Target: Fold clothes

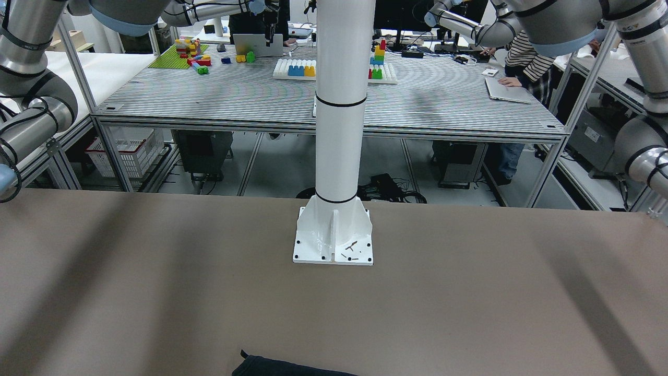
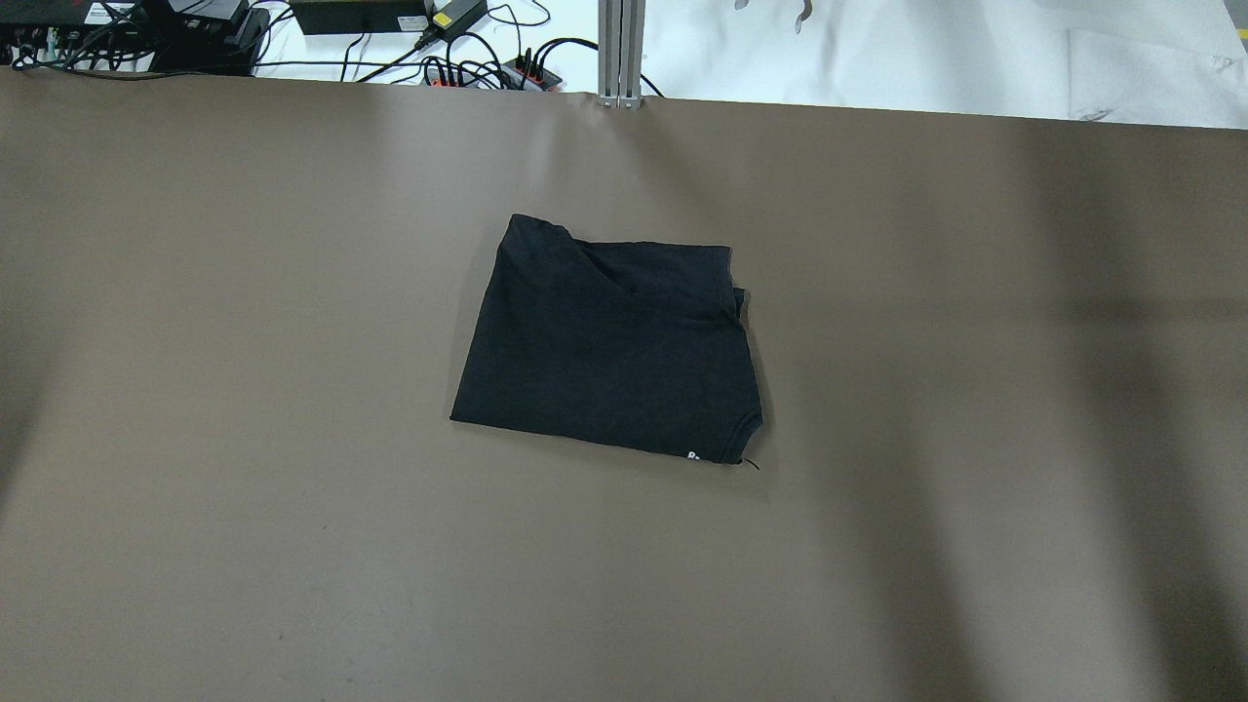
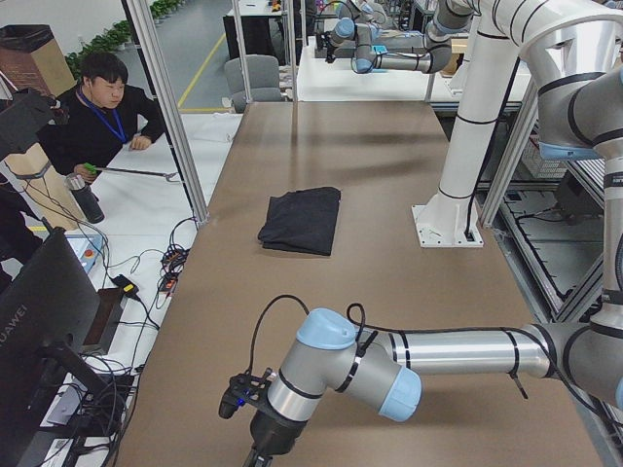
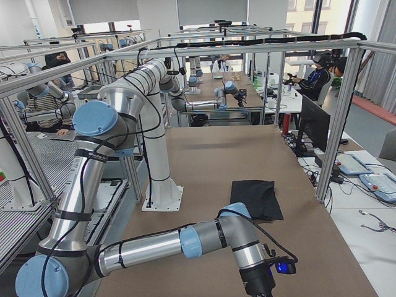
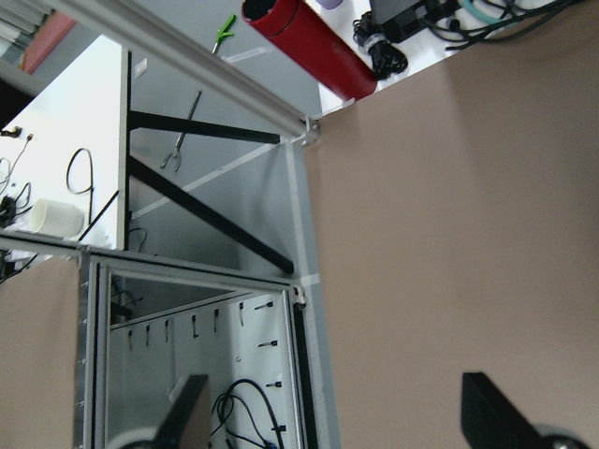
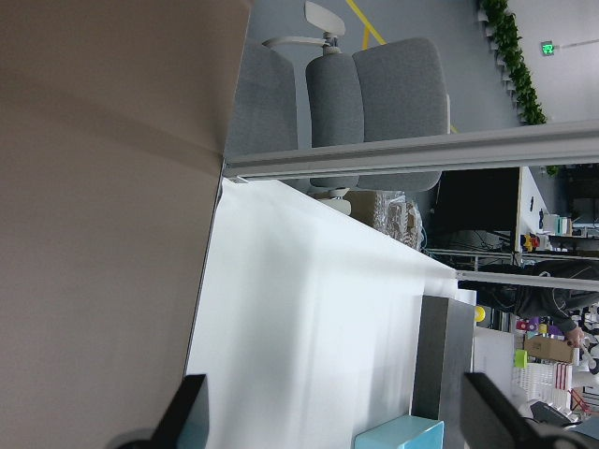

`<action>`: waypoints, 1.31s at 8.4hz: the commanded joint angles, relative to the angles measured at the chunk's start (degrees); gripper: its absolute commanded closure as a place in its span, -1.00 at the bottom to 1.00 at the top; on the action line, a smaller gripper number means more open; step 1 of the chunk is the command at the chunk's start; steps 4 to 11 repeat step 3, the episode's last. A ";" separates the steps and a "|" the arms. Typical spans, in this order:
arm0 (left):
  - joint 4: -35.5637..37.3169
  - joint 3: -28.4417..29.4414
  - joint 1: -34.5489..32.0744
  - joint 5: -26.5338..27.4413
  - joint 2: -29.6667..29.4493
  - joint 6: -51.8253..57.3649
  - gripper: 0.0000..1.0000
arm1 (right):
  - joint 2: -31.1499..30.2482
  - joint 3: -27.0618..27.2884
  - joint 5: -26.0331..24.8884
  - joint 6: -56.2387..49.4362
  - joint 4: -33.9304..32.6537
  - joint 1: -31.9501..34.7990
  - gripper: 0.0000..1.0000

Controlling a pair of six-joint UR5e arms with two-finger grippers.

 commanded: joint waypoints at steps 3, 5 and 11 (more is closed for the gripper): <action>4.89 -2.87 0.32 -1.23 -2.99 -2.24 -0.89 | 4.44 -7.21 2.22 1.08 -0.05 -0.14 -0.89; 4.89 -2.87 0.32 -1.23 -2.99 -2.24 -0.89 | 4.44 -7.21 2.22 1.08 -0.05 -0.14 -0.89; 4.89 -2.87 0.32 -1.23 -2.99 -2.24 -0.89 | 4.44 -7.21 2.22 1.08 -0.05 -0.14 -0.89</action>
